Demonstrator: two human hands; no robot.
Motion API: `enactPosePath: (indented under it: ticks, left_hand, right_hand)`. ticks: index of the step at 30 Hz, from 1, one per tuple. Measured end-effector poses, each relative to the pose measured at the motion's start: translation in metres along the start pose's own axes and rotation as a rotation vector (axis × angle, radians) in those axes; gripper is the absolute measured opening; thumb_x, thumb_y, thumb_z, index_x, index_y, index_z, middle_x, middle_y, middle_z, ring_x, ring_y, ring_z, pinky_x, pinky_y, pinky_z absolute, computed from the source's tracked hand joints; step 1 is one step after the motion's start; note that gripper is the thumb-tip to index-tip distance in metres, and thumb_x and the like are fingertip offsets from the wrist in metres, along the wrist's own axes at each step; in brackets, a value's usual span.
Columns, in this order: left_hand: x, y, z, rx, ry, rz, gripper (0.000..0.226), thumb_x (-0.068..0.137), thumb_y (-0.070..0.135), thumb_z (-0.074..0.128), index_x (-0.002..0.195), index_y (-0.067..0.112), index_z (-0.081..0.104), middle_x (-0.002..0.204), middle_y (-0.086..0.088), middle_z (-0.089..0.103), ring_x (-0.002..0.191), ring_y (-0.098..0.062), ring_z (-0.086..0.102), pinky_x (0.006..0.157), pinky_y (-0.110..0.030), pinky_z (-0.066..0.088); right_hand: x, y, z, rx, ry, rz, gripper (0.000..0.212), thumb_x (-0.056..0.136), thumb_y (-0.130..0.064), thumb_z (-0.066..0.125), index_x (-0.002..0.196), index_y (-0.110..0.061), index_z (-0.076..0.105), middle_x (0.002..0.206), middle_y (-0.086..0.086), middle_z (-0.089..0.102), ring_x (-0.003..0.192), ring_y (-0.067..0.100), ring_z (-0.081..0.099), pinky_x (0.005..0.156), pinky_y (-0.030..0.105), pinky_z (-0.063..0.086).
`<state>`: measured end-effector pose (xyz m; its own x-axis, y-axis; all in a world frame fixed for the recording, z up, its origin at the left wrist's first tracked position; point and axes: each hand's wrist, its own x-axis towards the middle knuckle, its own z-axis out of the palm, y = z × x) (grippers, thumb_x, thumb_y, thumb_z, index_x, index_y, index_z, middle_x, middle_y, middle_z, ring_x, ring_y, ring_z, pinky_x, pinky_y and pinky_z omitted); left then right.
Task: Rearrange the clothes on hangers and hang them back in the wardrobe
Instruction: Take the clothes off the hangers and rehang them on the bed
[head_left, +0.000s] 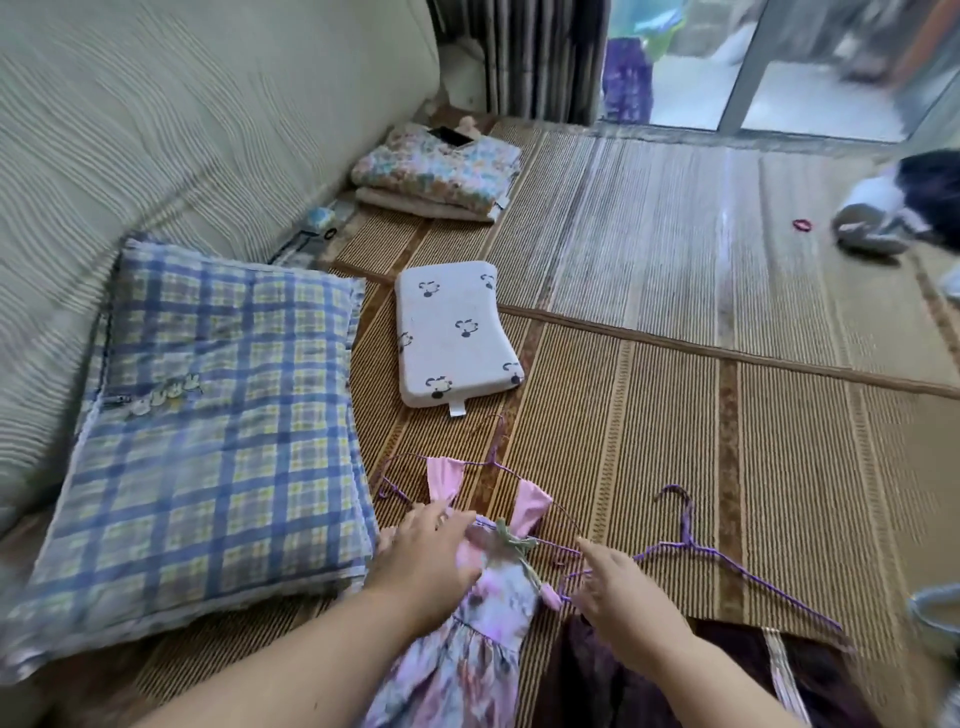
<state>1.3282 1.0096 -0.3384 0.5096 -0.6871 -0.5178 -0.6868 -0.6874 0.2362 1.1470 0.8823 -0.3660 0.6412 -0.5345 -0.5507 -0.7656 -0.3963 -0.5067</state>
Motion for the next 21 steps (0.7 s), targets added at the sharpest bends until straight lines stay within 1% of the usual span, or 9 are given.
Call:
enactPosePath:
  ticks: [3, 5, 7, 10, 13, 17, 21]
  left_hand:
    - [-0.052, 0.010, -0.001, 0.000, 0.046, 0.096, 0.061, 0.088, 0.051, 0.049, 0.143, 0.039, 0.027, 0.156, 0.001, 0.018, 0.143, -0.021, 0.016, 0.116, -0.045, 0.019]
    - [-0.088, 0.020, -0.001, -0.011, 0.068, 0.141, 0.060, 0.088, 0.048, 0.050, 0.143, 0.038, 0.029, 0.155, 0.003, 0.020, 0.142, -0.021, 0.019, 0.115, -0.044, 0.021]
    - [-0.125, 0.032, 0.000, -0.003, 0.080, 0.217, 0.062, 0.087, 0.046, 0.051, 0.144, 0.037, 0.028, 0.155, 0.003, 0.020, 0.142, -0.020, 0.018, 0.115, -0.044, 0.020]
    - [-0.184, 0.060, 0.012, -0.030, 0.095, 0.334, 0.063, 0.087, 0.044, 0.052, 0.145, 0.035, 0.028, 0.154, 0.003, 0.022, 0.142, -0.018, 0.019, 0.116, -0.039, 0.019]
    - [-0.231, 0.094, 0.030, -0.064, 0.057, 0.445, 0.064, 0.088, 0.043, 0.053, 0.146, 0.034, 0.028, 0.154, 0.004, 0.021, 0.143, -0.016, 0.017, 0.117, -0.034, 0.017]
    - [-0.281, 0.135, 0.056, 0.032, -0.013, 0.544, 0.063, 0.088, 0.045, 0.053, 0.145, 0.039, 0.027, 0.155, 0.006, 0.019, 0.143, -0.015, 0.015, 0.116, -0.039, 0.019]
    - [-0.307, 0.177, 0.068, 0.085, -0.044, 0.620, 0.060, 0.088, 0.047, 0.053, 0.143, 0.040, 0.029, 0.154, 0.007, 0.023, 0.142, -0.015, 0.019, 0.114, -0.043, 0.023]
  right_hand:
    - [-0.060, 0.001, -0.003, 0.006, 0.069, 0.008, 0.063, 0.092, -0.036, 0.052, 0.148, -0.025, 0.024, 0.150, -0.004, 0.030, 0.138, 0.012, 0.030, 0.110, 0.026, 0.028]
    - [-0.102, 0.001, -0.003, 0.029, 0.118, 0.005, 0.060, 0.092, -0.033, 0.052, 0.146, -0.025, 0.027, 0.149, -0.004, 0.031, 0.138, 0.011, 0.030, 0.110, 0.025, 0.027]
    - [-0.144, 0.003, 0.003, 0.047, 0.171, 0.006, 0.059, 0.092, -0.032, 0.053, 0.146, -0.024, 0.029, 0.148, -0.003, 0.033, 0.138, 0.011, 0.029, 0.111, 0.024, 0.025]
    - [-0.212, 0.016, 0.021, 0.080, 0.227, 0.044, 0.061, 0.090, -0.036, 0.054, 0.146, -0.025, 0.030, 0.150, -0.002, 0.031, 0.139, 0.011, 0.028, 0.114, 0.024, 0.023]
    - [-0.269, 0.034, 0.041, 0.116, 0.270, 0.093, 0.060, 0.091, -0.037, 0.053, 0.145, -0.026, 0.031, 0.150, -0.003, 0.028, 0.140, 0.011, 0.025, 0.114, 0.023, 0.019]
    - [-0.332, 0.064, 0.058, 0.159, 0.298, 0.168, 0.060, 0.091, -0.037, 0.054, 0.145, -0.026, 0.032, 0.151, -0.001, 0.027, 0.140, 0.010, 0.024, 0.116, 0.023, 0.018]
    - [-0.388, 0.105, 0.046, 0.191, 0.347, 0.275, 0.059, 0.091, -0.035, 0.053, 0.145, -0.025, 0.031, 0.151, 0.001, 0.024, 0.141, 0.012, 0.023, 0.114, 0.023, 0.017]
